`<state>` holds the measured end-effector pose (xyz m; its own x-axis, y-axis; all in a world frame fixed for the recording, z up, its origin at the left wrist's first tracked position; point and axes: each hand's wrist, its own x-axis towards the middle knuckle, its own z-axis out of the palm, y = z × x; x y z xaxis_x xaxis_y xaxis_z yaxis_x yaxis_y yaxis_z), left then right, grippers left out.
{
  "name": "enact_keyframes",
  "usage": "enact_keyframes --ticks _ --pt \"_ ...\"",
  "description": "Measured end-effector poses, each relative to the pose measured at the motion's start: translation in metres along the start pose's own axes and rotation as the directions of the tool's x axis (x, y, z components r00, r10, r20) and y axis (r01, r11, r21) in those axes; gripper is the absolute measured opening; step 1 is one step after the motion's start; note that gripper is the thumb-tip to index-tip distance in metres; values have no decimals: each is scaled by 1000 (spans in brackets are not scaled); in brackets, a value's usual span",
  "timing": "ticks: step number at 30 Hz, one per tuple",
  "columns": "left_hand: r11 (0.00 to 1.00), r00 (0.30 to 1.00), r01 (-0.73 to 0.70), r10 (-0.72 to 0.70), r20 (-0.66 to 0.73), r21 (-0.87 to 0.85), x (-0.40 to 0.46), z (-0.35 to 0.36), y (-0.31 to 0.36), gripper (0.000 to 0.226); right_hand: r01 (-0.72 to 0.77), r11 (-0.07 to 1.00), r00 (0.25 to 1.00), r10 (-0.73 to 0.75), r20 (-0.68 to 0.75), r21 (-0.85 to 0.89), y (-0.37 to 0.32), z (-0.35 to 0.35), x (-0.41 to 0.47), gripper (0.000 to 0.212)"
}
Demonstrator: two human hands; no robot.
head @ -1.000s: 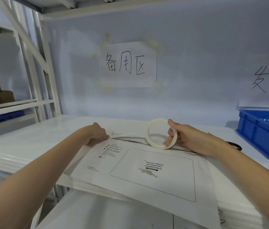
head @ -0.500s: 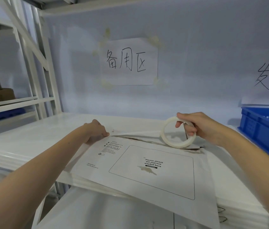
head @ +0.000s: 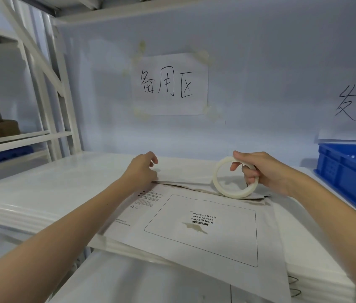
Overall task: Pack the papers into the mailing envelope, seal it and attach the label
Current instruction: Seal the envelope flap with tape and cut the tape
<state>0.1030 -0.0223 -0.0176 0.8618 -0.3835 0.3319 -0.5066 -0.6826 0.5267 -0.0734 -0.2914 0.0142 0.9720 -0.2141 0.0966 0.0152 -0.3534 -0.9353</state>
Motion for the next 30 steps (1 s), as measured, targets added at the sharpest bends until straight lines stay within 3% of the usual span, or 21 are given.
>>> enact_keyframes --ticks 2,7,12,19,30 --pt "999 1000 -26 26 -5 -38 -2 6 6 32 0 1000 1000 0 7 4 0 0 0 43" --pt "999 981 -38 33 194 21 -12 23 17 43 -6 1000 1000 6 24 16 -1 1 -2 44" --pt "999 974 2 -13 225 47 -17 28 23 52 10 1000 1000 -10 27 -6 -6 3 -5 44" --pt "987 942 -21 -34 333 158 -12 34 19 41 37 997 999 -36 5 -63 -14 5 -9 43" --pt "948 927 -63 -60 371 312 -3 39 9 80 25 996 999 -21 42 -81 -5 4 -7 47"
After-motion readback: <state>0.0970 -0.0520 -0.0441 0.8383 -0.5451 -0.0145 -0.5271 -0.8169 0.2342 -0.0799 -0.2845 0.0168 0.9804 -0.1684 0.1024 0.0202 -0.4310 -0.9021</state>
